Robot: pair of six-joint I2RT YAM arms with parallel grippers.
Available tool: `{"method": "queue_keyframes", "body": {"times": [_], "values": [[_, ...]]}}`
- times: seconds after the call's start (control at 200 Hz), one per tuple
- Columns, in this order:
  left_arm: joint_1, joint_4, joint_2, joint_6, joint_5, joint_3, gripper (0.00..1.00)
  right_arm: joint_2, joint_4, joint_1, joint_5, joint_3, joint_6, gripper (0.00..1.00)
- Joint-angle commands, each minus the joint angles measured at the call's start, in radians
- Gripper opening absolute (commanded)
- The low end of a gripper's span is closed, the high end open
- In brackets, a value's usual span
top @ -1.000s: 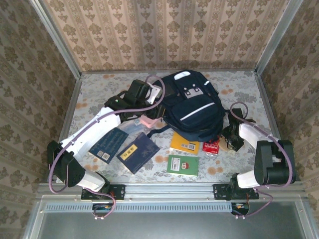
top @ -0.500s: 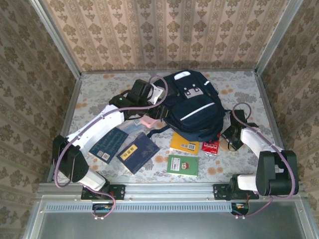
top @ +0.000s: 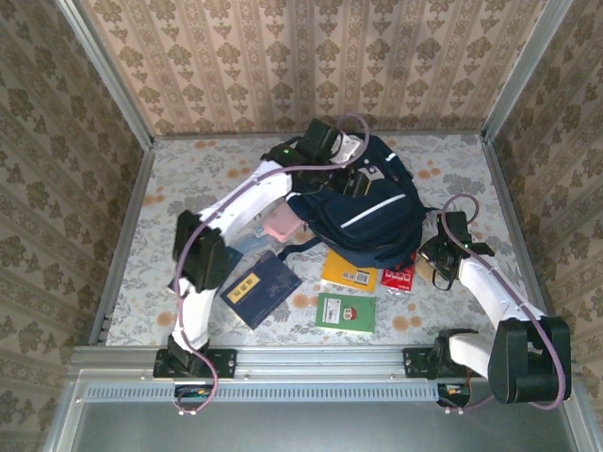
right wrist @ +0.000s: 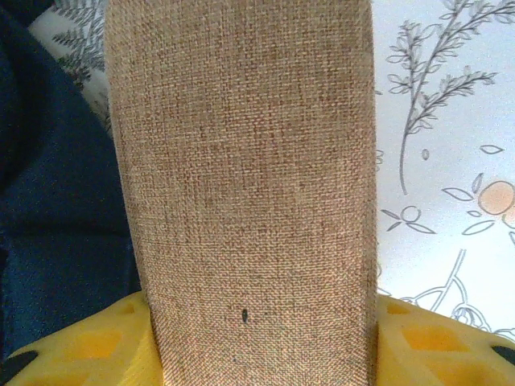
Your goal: Pack the student bag
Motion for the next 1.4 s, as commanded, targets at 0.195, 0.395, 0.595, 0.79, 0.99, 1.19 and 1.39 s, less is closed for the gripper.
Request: {"method": "queue_keyframes", "body": {"times": [0.195, 0.395, 0.595, 0.79, 0.99, 1.19, 1.39], "values": [[0.01, -0.083, 0.291, -0.014, 0.164, 0.24, 0.5, -0.03, 0.069, 0.043, -0.043, -0.028, -0.023, 0.47], [0.003, 0.004, 0.33, -0.062, 0.193, 0.214, 0.5, -0.013, 0.108, 0.055, -0.064, -0.053, -0.013, 0.46], [-0.023, 0.04, 0.36, -0.075, 0.233, 0.24, 0.41, 0.012, 0.147, 0.066, -0.078, -0.067, -0.006, 0.46], [-0.027, 0.04, 0.435, -0.11, 0.279, 0.302, 0.34, 0.025, 0.155, 0.067, -0.087, -0.07, -0.003, 0.46], [-0.035, 0.057, 0.472, -0.139, 0.312, 0.33, 0.33, 0.043, 0.165, 0.067, -0.084, -0.072, -0.006, 0.46], [-0.037, -0.011, 0.493, -0.106, 0.243, 0.36, 0.34, 0.061, 0.181, 0.067, -0.098, -0.076, 0.006, 0.46], [-0.055, -0.058, 0.493, -0.044, 0.171, 0.379, 0.08, 0.061, 0.174, 0.067, -0.094, -0.071, 0.006, 0.45]]}}
